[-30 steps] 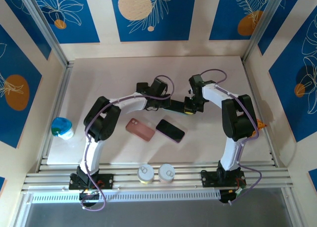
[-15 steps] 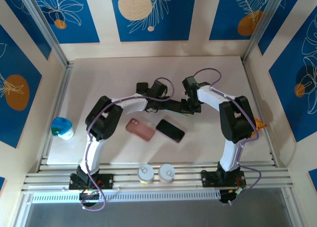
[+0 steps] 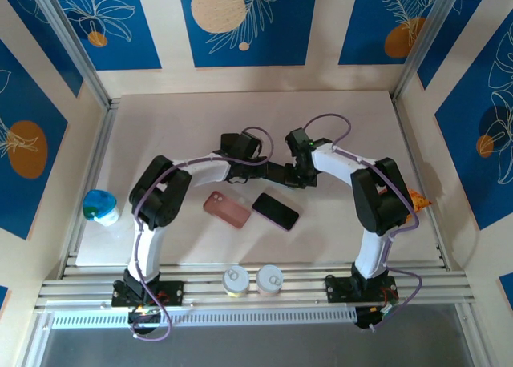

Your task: Put the phone into the phone case

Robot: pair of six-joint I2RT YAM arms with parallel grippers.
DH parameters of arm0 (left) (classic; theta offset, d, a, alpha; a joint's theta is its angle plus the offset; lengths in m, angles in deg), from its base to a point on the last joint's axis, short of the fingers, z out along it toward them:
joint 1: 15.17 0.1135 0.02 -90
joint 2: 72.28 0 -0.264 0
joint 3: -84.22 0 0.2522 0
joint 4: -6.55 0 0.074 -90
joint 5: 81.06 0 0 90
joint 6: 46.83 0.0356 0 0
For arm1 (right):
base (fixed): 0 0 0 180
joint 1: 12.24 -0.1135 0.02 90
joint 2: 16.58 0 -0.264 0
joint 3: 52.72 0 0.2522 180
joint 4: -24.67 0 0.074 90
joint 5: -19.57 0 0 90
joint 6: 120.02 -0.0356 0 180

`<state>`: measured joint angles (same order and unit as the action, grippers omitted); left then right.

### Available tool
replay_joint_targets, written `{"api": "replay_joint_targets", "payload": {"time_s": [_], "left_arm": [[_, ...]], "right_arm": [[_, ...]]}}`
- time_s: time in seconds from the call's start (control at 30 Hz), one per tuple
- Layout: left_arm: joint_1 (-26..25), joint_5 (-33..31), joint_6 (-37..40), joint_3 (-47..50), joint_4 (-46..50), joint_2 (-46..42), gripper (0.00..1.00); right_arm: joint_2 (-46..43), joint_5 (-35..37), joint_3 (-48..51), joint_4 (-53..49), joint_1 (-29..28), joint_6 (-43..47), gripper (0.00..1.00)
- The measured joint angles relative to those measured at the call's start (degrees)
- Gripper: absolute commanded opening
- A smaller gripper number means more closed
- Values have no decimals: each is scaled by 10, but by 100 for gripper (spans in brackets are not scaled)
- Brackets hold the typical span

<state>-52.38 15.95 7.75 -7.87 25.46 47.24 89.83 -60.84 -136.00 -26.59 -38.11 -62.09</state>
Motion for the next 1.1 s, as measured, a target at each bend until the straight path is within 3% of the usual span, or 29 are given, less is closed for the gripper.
{"api": "replay_joint_targets", "payload": {"time_s": [1.1], "left_arm": [[5, -1, 7, 3, 5, -5, 0]], "right_arm": [[-11, -70, -8, -39, 24, 7, 0]]}}
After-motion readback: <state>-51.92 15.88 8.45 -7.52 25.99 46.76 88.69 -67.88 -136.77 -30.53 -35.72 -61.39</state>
